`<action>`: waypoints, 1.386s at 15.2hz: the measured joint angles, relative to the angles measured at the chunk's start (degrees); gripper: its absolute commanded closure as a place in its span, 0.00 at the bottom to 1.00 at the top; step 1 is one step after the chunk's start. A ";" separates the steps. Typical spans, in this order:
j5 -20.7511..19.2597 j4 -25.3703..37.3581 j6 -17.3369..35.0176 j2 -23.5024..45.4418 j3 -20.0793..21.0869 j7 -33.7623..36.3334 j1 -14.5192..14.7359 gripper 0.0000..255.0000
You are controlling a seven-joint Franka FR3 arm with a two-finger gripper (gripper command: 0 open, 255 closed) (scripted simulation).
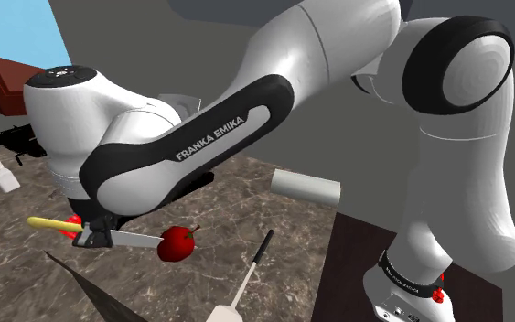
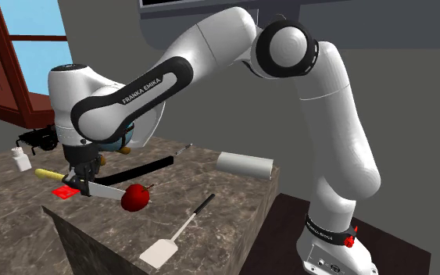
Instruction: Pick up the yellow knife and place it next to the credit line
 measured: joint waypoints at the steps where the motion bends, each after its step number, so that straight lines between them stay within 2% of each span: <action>1: -0.18 -0.07 0.33 0.43 -0.07 0.21 0.12 1.00; 10: -1.94 -2.69 5.85 3.74 -0.97 1.82 0.63 1.00; 16: -2.08 -2.75 6.16 4.04 -1.04 1.95 0.70 1.00; 17: -2.08 -2.76 6.17 4.04 -1.04 1.95 0.70 0.00; 21: -2.08 -2.76 6.18 4.04 -1.04 1.95 0.70 0.00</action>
